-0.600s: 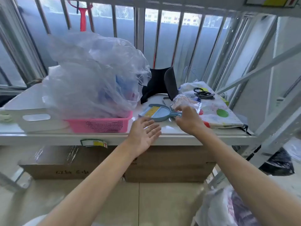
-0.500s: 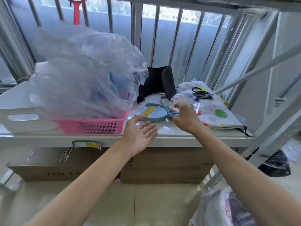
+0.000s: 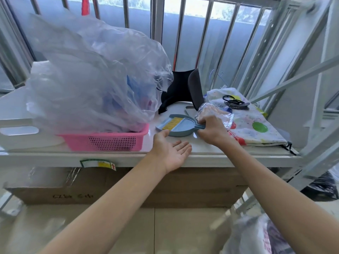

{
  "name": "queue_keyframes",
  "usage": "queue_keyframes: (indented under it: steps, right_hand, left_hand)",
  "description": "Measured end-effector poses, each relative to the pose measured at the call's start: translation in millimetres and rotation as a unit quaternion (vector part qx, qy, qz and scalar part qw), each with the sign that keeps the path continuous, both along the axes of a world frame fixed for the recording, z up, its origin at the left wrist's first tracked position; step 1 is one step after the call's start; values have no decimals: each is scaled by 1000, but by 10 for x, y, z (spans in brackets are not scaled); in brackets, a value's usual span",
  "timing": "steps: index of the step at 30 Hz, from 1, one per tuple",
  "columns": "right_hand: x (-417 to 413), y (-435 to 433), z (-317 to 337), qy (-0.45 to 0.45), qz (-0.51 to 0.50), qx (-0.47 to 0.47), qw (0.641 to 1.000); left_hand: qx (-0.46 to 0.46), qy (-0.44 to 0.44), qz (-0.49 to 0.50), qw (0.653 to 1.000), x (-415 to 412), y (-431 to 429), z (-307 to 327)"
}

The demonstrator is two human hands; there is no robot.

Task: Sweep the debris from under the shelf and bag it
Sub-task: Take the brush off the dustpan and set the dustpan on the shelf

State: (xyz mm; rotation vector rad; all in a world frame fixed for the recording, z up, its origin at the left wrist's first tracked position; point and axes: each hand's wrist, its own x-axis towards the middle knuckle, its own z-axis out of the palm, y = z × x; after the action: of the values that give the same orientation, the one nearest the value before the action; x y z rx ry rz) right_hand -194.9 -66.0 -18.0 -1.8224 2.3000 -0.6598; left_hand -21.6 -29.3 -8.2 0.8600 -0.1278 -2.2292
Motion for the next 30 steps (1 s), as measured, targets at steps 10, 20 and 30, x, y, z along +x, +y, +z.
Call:
queue_keyframes:
  steps: [10,20,30]
  right_hand:
    - [228,843,264,-97,-54,-118,987]
    - [439,1182,197,-172,-63,-167,969]
    - [350,1249,177,-336,-57,-100,935]
  left_hand:
    - [-13,-15,82,996,-77,12,71]
    - [-136,-61,92,984,-105,47,200]
    - [-201,-108,75,971,-34,62,225]
